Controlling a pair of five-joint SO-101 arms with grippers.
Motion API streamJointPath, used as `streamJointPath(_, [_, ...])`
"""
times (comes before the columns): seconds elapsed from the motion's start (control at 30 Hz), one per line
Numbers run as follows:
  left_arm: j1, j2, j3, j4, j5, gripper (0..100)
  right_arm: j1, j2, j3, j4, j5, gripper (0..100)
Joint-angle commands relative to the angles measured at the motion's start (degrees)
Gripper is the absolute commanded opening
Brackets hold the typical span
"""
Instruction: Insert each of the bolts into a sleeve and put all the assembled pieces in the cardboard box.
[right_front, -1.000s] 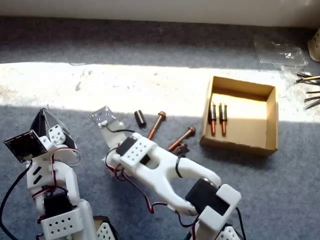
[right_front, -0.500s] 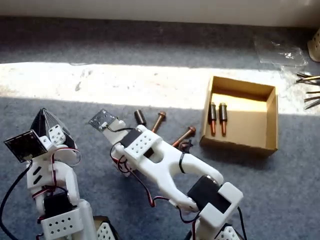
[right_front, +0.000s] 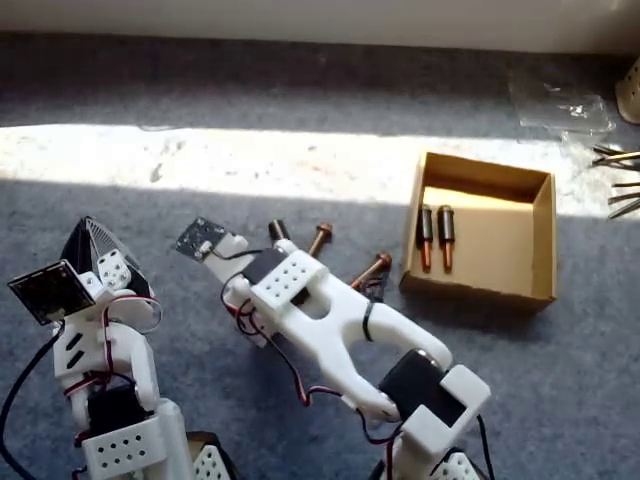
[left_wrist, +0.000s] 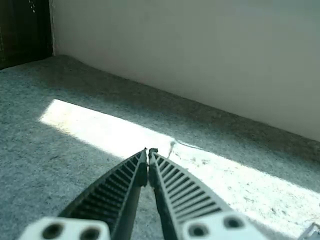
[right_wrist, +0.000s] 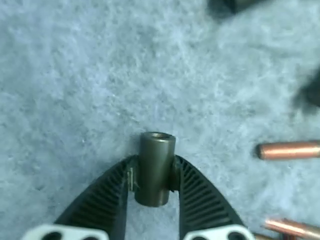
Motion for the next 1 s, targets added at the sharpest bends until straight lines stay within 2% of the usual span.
streamJointPath(0.0, [-0.7,-0.7,-2.9,-0.9,0.1,3,3.6,-7.4,-6.2,5.4,0.4,0.5])
streamJointPath(0.3, [-0.3,-0.7,-2.7,-0.9,0.1,3,9.4,-24.0,-8.1,10.9,0.6,0.5])
streamJointPath(0.43, [-0.2,-0.7,-2.6,-0.9,0.1,3,10.0,-33.6,-7.9,14.3,0.6,0.5])
streamJointPath(0.6, [3.2,-0.7,-2.2,-0.8,-0.1,3,10.1,-45.6,-7.3,16.8,0.6,0.5])
streamJointPath(0.83, [3.6,-0.7,-1.5,-0.9,-0.1,3,10.5,-58.8,-1.0,19.9,0.6,0.5])
streamJointPath(0.97, [3.7,-0.7,-1.5,-0.9,-0.1,3,16.1,-64.4,4.4,19.0,0.6,0.5])
